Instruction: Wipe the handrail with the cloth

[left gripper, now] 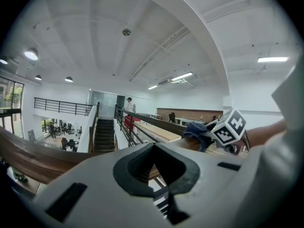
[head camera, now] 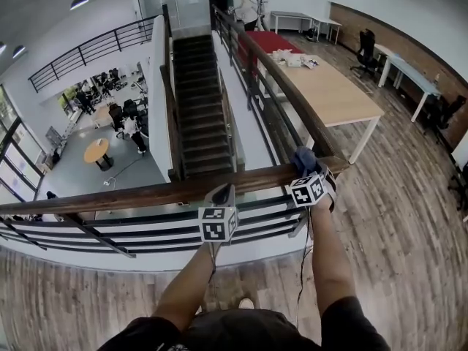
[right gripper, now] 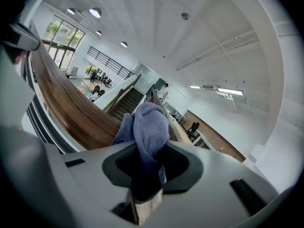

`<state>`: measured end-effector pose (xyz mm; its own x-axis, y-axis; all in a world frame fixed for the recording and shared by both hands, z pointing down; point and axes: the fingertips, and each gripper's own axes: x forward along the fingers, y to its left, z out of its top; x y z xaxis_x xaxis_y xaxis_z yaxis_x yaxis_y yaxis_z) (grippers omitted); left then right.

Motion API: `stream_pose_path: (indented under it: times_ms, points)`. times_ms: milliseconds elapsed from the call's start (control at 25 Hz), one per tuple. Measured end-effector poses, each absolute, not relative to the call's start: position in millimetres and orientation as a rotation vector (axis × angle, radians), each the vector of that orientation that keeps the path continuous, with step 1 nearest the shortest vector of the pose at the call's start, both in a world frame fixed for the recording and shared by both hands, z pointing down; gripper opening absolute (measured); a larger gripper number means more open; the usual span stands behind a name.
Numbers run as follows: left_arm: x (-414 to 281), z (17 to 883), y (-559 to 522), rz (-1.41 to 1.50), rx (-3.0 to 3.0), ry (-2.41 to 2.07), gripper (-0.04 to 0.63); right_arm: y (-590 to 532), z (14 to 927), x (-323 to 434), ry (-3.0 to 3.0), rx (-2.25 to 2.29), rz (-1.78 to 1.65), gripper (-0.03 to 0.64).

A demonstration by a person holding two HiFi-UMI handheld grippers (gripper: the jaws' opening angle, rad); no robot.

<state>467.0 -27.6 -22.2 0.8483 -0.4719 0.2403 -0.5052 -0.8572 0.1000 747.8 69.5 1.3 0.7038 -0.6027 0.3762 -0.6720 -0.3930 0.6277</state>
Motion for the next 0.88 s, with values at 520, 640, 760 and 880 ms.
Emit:
stream_pose_path:
  times_ms: [520, 640, 760, 880]
  points:
    - [440.8, -14.9, -17.0, 0.325, 2.856, -0.812, 0.003, 118.8, -4.5, 803.5, -0.937, 2.284, 0.224, 0.107]
    - [421.1, -17.1, -16.9, 0.287, 2.836, -0.825, 0.003, 119.1, -23.9, 790.2, -1.015, 2.421, 0.162, 0.112]
    - [403.0, -21.4, -30.5, 0.254, 2.829, -0.836, 0.003, 101.5, -64.2, 752.3, -1.154, 2.578, -0.015, 0.112]
    - [370.5, -18.6, -48.3, 0.211, 2.808, -0.886, 0.003, 73.4, -81.0, 679.0, -1.350, 2.612, -0.104, 0.112]
